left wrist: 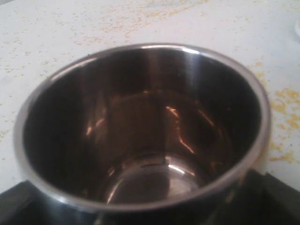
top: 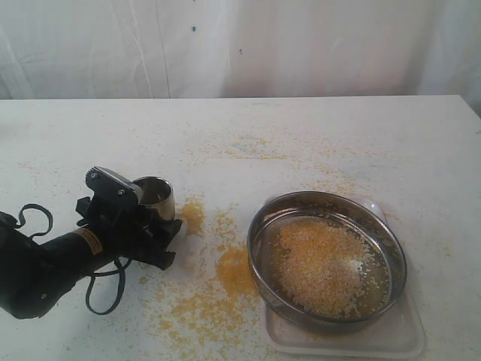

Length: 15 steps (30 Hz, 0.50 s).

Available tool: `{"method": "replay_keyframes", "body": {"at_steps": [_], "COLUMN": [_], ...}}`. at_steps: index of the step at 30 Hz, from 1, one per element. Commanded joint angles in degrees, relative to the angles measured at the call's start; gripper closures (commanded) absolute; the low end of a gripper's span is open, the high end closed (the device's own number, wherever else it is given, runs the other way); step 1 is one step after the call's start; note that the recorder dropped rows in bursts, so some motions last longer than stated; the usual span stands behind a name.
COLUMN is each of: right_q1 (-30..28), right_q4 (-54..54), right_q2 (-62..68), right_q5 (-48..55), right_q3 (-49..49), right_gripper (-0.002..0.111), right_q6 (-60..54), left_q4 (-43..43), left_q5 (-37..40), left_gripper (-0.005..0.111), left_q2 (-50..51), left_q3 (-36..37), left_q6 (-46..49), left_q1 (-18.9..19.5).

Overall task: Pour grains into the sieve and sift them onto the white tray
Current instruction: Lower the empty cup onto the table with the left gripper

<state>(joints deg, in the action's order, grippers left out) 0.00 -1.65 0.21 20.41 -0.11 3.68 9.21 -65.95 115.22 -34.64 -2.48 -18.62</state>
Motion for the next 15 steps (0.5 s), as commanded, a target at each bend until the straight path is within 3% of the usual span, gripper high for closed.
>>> {"method": "replay_keyframes", "body": {"at_steps": [1, 10, 15], "right_q1": [0.0, 0.0, 0.0], "right_q4": [0.02, 0.02, 0.02], "right_q2": [-0.21, -0.21, -0.21], "right_q5": [-0.33, -0.33, -0.33], "right_q3": [0.11, 0.11, 0.11], "right_gripper": [0.108, 0.108, 0.108], "right_q6": [0.03, 0.03, 0.03], "left_q4": [-1.12, -1.39, -1.39], "left_q5": [1.91, 2.59, 2.59], "left_gripper": [0.074, 0.028, 0.015], "left_q2": [-0.21, -0.21, -1.42], "left_q3": [-0.07, -0.07, -0.07], "left_q6": [-0.25, -0.33, -0.37], "left_q1": [0.22, 0.22, 0.22]}}
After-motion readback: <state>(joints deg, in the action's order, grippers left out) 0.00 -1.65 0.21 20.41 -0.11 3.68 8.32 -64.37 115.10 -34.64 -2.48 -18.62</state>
